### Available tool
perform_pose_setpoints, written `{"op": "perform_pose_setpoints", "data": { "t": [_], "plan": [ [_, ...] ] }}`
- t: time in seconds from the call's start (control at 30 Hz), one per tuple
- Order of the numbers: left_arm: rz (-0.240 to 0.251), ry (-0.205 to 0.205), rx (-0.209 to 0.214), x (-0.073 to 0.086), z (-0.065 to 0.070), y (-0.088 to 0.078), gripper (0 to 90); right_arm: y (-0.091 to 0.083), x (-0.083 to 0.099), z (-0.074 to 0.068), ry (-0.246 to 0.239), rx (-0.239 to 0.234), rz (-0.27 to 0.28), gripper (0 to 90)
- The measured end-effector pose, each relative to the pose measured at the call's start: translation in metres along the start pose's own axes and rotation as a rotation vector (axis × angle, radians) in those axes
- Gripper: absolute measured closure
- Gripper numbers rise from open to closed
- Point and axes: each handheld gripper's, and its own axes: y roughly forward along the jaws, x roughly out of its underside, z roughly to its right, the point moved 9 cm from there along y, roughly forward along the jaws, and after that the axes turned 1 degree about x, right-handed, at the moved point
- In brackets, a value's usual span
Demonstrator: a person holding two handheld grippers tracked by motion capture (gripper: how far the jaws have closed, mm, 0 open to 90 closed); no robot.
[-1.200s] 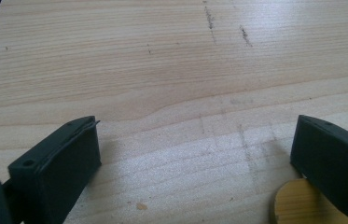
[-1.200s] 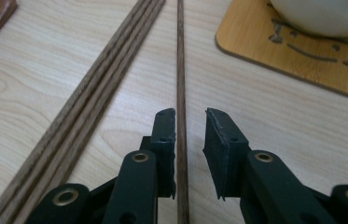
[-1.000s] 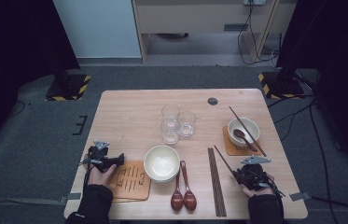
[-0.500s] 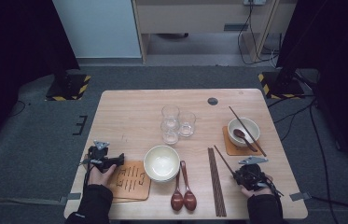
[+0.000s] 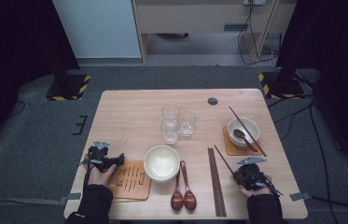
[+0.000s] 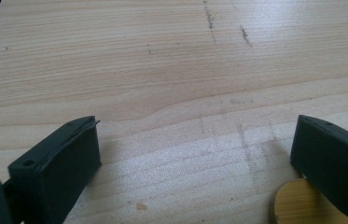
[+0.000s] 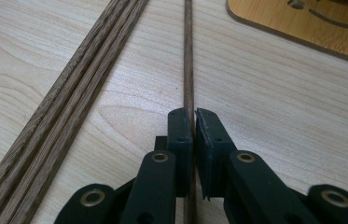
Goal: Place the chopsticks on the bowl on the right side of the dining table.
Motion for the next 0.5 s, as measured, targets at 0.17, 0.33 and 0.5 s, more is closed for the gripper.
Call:
{"op": "perform_pose_setpoints", "data": {
  "t": [0.17,0.33,0.5],
  "plan": [
    [0.0,0.0,0.0,0.0,0.0,0.0,0.3,-0.004,-0.004,0.001,0.002,-0.012,0.018,85.2],
    [0.0,0.0,0.0,0.0,0.0,0.0,0.3,-0.012,-0.01,0.003,0.011,-0.025,0.052,85.2],
    [0.0,0.0,0.0,0.0,0.0,0.0,0.3,-0.021,-0.018,0.004,0.021,-0.041,0.095,85.2]
  ]
}}
